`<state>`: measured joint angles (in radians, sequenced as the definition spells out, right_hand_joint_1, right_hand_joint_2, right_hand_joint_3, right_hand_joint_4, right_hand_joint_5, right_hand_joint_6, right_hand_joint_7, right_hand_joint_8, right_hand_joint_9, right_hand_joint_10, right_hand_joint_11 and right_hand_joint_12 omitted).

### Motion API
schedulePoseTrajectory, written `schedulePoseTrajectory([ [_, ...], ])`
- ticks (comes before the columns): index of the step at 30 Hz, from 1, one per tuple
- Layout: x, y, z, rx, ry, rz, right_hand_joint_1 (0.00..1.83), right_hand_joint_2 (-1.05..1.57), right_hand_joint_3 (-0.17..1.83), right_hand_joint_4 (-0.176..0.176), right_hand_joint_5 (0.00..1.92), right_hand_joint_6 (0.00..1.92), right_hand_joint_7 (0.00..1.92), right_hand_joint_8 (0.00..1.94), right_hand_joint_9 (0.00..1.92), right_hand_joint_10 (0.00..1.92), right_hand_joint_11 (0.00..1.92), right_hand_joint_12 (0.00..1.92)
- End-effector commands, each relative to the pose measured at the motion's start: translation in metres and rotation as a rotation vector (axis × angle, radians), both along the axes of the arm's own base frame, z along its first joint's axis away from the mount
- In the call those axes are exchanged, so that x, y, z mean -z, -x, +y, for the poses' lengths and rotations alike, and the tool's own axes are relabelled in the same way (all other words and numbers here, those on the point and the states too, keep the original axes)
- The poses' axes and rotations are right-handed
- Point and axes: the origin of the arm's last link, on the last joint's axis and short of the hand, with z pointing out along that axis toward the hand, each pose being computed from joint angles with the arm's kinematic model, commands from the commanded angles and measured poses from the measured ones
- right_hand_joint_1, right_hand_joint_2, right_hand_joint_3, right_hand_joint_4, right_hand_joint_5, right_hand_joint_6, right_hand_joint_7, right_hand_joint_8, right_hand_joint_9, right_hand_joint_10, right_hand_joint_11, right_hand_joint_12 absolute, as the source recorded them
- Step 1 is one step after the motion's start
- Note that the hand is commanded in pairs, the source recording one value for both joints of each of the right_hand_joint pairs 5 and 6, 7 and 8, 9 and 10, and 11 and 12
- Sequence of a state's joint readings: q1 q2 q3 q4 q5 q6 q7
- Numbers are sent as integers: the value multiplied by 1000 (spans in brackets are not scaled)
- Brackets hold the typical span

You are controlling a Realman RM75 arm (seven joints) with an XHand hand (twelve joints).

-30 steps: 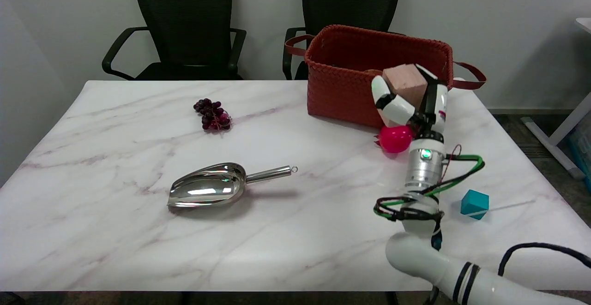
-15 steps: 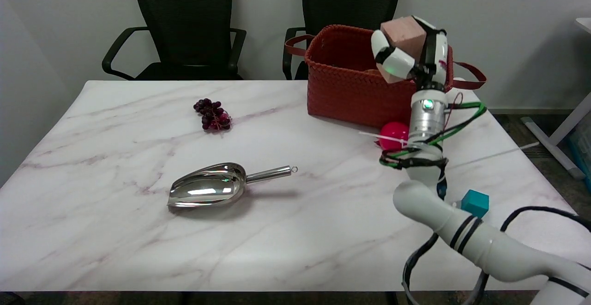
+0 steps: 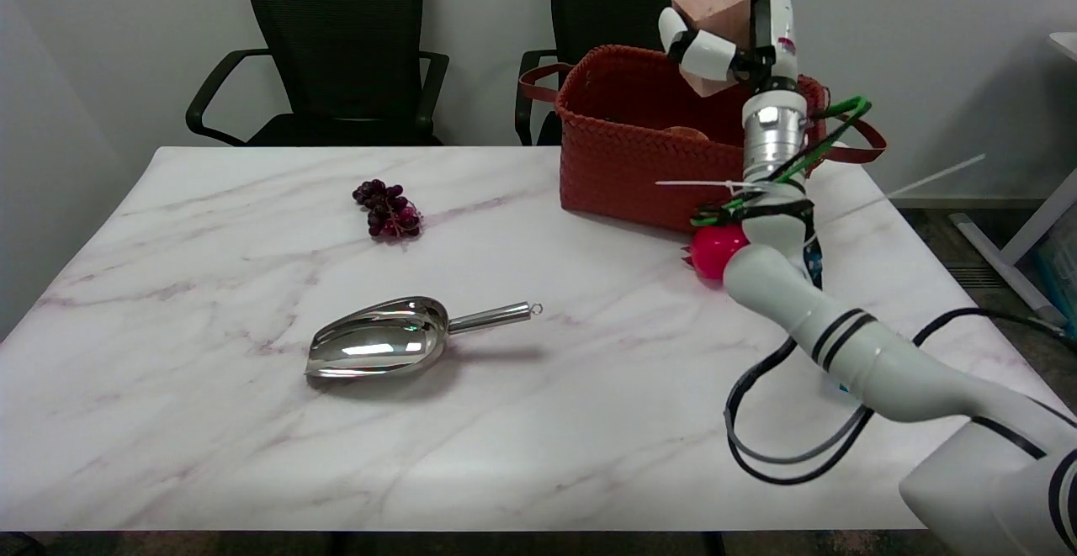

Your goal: Place the wooden rectangular block into the brown storage basket.

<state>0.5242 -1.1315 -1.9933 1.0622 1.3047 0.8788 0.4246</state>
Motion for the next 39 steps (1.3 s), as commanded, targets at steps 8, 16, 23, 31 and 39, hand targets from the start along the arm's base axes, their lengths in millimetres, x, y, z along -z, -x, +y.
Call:
schedulePoseTrajectory([
  [8,-67,18,-78,486,82,210,1193,575,1083,0,1252,1252,1352,1352,1185,1185,975,975],
  [16,-73,36,-88,684,83,300,1180,581,1050,0,1217,1217,1347,1347,1179,1179,952,952],
  [23,-83,48,-84,774,84,324,1176,580,1035,0,1191,1191,1328,1328,1162,1162,927,927],
  [31,-89,51,-81,797,91,321,1176,570,970,0,1050,1050,1283,1283,1124,1124,856,856],
  [39,-85,41,-85,752,82,269,1198,238,1002,0,445,445,890,890,644,644,619,619],
])
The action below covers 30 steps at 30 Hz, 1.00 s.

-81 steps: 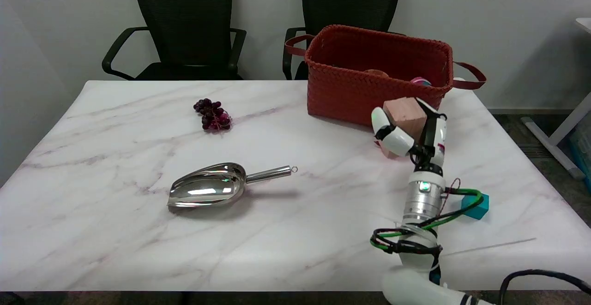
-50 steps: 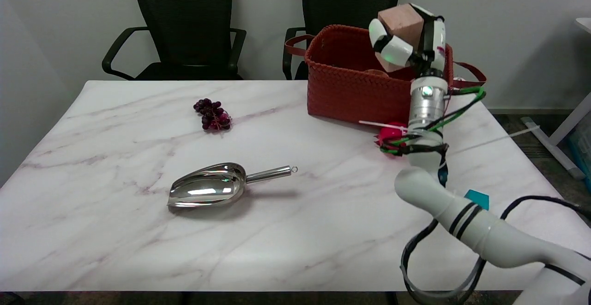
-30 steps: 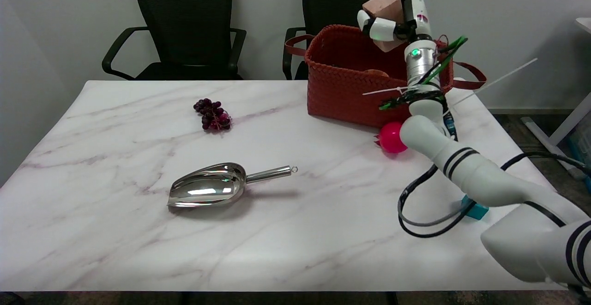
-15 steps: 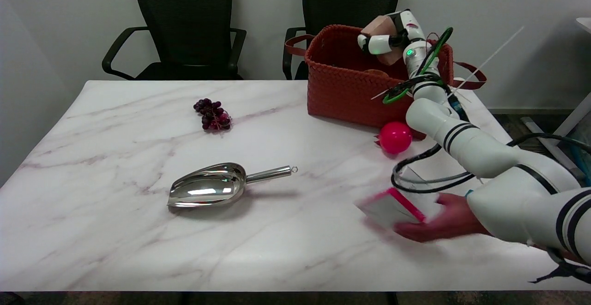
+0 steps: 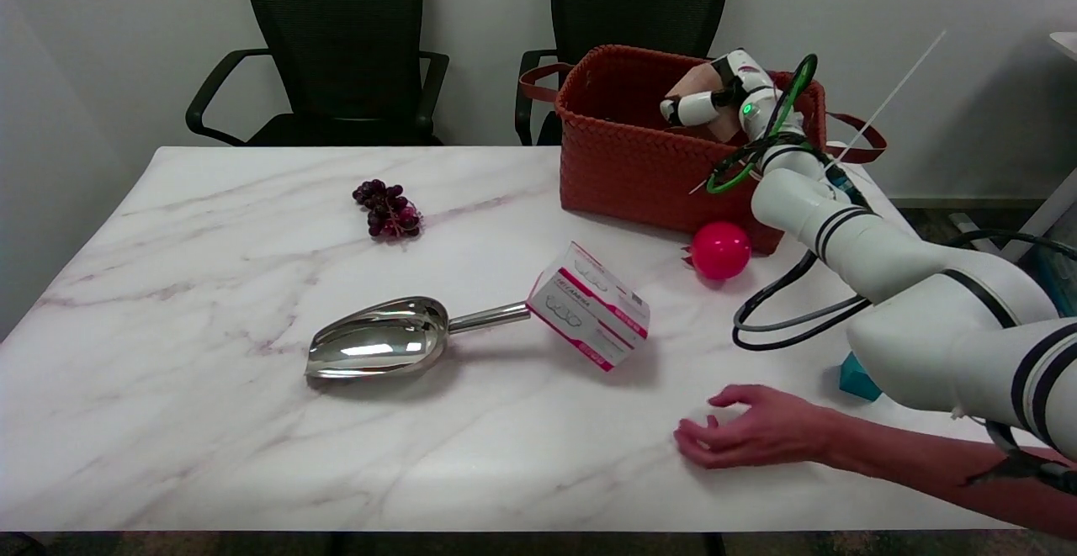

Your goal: Place the wooden rectangular block into the brown storage basket.

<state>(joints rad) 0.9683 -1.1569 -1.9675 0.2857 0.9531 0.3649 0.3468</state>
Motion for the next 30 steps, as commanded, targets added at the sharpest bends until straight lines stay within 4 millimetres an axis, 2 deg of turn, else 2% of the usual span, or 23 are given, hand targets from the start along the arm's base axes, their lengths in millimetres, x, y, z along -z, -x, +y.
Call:
schedulePoseTrajectory([
  [1,-8,0,-3,47,19,-54,1189,102,990,0,132,132,710,710,535,535,514,514],
  [2,-8,-1,-3,36,24,-69,1185,54,967,0,12,12,633,633,481,481,429,429],
  [4,-10,-3,-2,19,33,-92,1175,6,860,0,0,0,564,564,342,342,237,237],
  [5,-10,-3,-2,16,35,-97,1173,-3,834,0,0,0,455,455,274,274,179,179],
  [6,-10,-4,-2,14,36,-100,1170,-11,799,0,0,0,356,356,199,199,129,129],
  [10,-11,-7,-2,-1,36,-102,1161,-42,737,0,0,0,216,216,79,79,3,3],
  [15,-14,-15,0,-53,46,-126,1129,-93,609,0,0,0,133,133,25,25,0,0],
  [21,-12,-27,1,-109,39,-101,1102,-53,502,0,0,0,131,131,51,51,0,0],
  [25,-12,-38,8,-136,30,21,1090,49,451,0,0,0,143,143,94,94,0,0],
  [30,-8,-61,28,-189,27,183,1108,142,517,0,0,0,160,160,161,161,0,0],
])
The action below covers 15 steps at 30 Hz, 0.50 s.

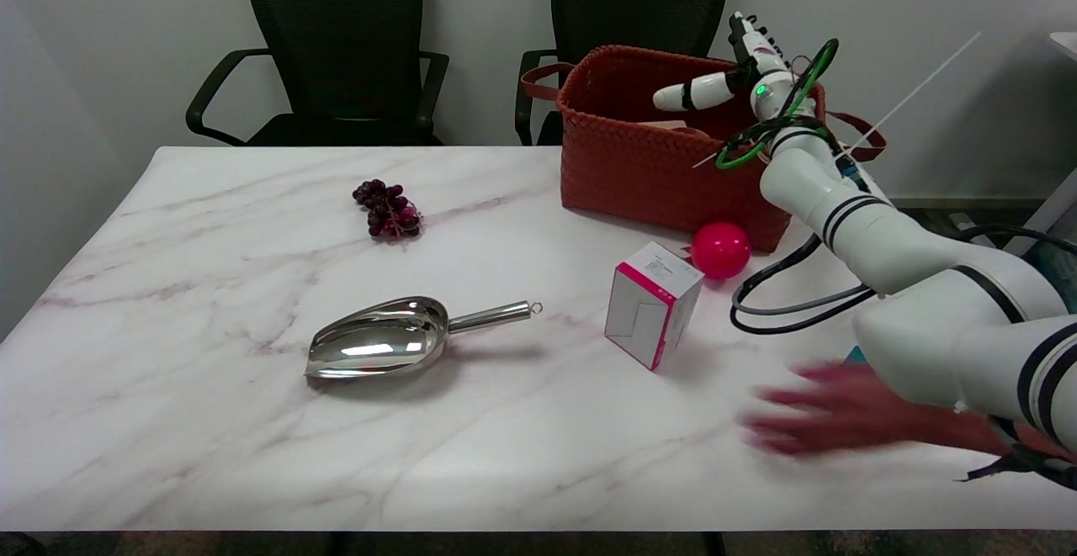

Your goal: Place the wooden rectangular block into the brown storage basket.

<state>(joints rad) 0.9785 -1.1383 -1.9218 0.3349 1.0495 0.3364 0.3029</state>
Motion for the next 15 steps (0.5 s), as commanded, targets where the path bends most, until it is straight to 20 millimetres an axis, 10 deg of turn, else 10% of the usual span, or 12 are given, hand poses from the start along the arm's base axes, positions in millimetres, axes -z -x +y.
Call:
schedulePoseTrajectory([
  [1,1,-45,34,-134,14,285,1116,156,523,0,0,0,162,162,172,172,0,0],
  [15,-17,-55,153,-157,234,542,1212,146,657,0,62,62,221,221,255,255,132,132],
])
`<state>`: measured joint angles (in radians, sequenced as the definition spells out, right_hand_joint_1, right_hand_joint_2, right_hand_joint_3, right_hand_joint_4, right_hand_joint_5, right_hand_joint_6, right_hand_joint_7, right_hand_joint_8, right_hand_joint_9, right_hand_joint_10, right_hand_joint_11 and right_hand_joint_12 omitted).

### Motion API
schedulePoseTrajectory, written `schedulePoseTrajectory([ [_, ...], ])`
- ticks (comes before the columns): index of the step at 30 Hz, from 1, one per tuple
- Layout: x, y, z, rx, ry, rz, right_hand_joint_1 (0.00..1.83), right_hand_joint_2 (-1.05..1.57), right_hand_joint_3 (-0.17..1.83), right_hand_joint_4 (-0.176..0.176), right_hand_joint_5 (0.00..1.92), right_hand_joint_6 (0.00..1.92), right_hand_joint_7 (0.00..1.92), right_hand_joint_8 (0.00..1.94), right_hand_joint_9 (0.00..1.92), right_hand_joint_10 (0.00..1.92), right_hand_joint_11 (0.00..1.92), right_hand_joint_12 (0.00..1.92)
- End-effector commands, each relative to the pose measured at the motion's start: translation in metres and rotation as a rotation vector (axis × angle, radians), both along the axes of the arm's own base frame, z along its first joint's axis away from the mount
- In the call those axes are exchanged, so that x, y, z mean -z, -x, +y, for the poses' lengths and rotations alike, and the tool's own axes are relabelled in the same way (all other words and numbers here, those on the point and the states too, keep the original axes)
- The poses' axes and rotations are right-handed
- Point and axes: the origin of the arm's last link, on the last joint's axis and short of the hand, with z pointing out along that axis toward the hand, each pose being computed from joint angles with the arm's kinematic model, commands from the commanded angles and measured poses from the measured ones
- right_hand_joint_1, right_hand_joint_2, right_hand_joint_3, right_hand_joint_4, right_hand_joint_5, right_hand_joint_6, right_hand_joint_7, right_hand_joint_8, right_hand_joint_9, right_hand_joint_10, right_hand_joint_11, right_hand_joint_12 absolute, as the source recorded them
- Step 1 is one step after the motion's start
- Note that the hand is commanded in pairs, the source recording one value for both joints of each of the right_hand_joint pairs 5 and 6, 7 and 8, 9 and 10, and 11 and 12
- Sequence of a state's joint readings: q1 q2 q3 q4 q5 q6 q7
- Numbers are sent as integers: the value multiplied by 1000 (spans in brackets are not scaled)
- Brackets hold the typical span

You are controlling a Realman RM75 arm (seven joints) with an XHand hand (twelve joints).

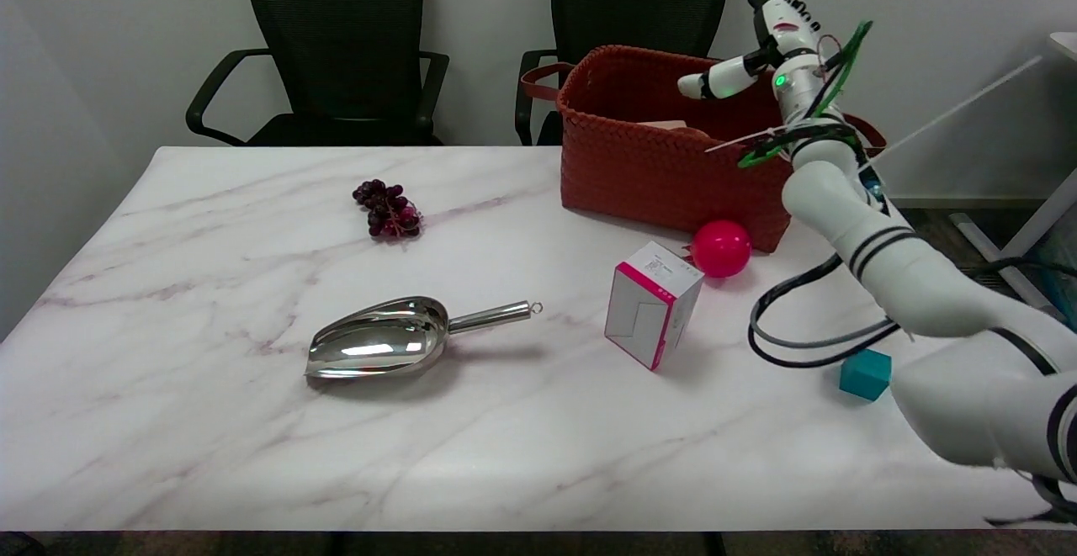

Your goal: Place the wooden rectangular block into the brown storage basket.

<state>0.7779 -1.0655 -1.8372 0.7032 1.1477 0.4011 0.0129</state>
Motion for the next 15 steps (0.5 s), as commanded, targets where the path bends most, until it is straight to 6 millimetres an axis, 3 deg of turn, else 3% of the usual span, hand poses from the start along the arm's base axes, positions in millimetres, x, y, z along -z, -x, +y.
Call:
schedulePoseTrajectory([
  [1,-17,-25,137,-92,253,321,1219,147,663,0,68,68,227,227,263,263,142,142],
  [7,5,-26,186,-151,336,368,1230,160,680,0,74,74,242,242,278,278,158,158],
  [15,50,-16,227,-153,393,473,1241,170,732,0,79,79,253,253,284,284,179,179],
])
